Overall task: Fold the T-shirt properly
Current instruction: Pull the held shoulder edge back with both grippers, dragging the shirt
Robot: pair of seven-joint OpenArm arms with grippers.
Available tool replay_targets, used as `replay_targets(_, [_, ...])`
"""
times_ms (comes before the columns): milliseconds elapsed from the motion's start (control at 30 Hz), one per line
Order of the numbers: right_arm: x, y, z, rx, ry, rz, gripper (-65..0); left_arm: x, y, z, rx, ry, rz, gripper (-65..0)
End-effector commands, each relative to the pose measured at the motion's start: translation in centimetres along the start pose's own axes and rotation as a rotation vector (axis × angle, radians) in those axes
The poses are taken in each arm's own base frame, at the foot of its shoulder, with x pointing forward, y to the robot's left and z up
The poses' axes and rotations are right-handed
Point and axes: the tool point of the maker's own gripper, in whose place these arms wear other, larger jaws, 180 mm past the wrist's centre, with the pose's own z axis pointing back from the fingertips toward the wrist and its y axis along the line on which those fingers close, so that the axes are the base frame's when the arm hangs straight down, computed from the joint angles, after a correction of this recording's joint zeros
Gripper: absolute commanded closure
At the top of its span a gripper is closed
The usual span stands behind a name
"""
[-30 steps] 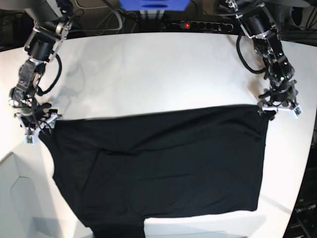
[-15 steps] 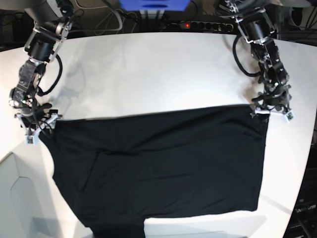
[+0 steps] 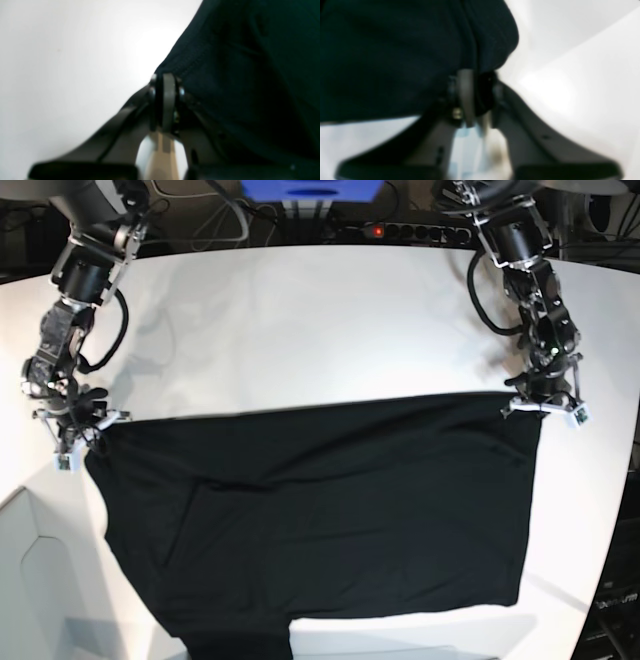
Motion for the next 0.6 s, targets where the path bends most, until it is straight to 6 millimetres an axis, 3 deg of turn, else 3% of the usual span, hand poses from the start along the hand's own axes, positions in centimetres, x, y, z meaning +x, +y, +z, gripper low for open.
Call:
replay_targets(0, [0.1,-1.2,0.6,-0.028,0.002,0.023,0.0,1.0,0.1,0.2,0.001,-0.015,-0.004,0.0])
replay_targets(167, [-0.8,-1.7,1.0,-0.040,0.014,0.028,0.0,2.3,2.0,1.7,0.033,-0.065,0.009,0.0])
replay_targets(367, [-0.3,-1.9,4.4,-0.088,-0.040,0.117,0.0,3.7,2.8,4.1,0.048,-0.133,0.003,0.0])
replay_targets(500, [-1.7,-1.0,6.3,-0.095,-0.042,0.158,0.0,3.3,2.9,4.9,0.048,-0.136,-0.012,0.0])
replay_targets(567, [-2.7,-1.5,7.6,-0.119,-0.035,0.160,0.0,2.9,2.9,5.3,0.048,-0.132,-0.013,0.0])
